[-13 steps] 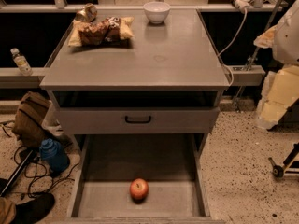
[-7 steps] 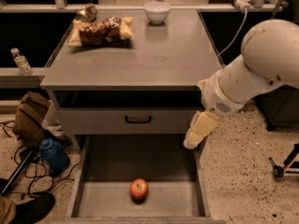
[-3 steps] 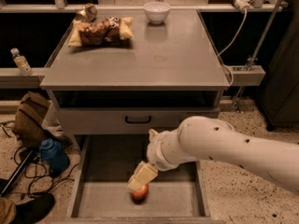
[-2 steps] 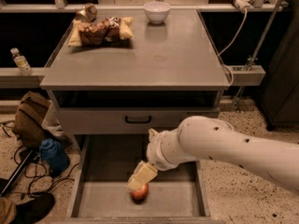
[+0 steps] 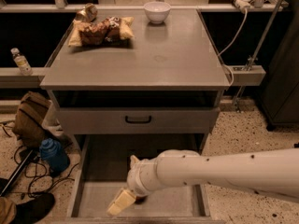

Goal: Pick apple from middle drawer and place on counter

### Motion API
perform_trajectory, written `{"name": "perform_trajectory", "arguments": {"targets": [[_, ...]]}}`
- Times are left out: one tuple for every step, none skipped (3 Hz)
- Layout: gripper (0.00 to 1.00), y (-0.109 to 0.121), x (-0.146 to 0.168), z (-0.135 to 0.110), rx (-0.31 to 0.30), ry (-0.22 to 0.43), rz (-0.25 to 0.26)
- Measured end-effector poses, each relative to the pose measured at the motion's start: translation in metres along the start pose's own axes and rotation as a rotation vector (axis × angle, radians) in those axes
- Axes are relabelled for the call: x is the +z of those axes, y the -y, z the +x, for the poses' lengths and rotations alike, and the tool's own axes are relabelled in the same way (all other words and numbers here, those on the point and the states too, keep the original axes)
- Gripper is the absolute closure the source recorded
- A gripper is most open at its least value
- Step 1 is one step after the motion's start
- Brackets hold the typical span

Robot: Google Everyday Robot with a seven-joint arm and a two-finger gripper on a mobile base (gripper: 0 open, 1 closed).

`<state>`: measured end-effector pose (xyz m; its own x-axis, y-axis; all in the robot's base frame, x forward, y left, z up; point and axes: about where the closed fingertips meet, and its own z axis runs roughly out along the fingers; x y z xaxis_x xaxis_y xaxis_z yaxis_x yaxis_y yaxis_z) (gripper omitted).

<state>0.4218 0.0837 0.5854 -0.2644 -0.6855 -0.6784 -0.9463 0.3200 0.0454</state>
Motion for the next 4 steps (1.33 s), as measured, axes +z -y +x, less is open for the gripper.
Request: {"name": "perform_trajectory", "arguments": {"targets": [[0.0,-0.014,0.045,0.031,0.042,-0.03,-0.002],[0.0,-0.012,0.061,0.01,0.002,0.002,0.013],[0.0,-0.011,0.065,0.012,0.005,0.009,0.013],[0.0,-0.003,0.075,0.018,0.017,0.026,0.014]]}}
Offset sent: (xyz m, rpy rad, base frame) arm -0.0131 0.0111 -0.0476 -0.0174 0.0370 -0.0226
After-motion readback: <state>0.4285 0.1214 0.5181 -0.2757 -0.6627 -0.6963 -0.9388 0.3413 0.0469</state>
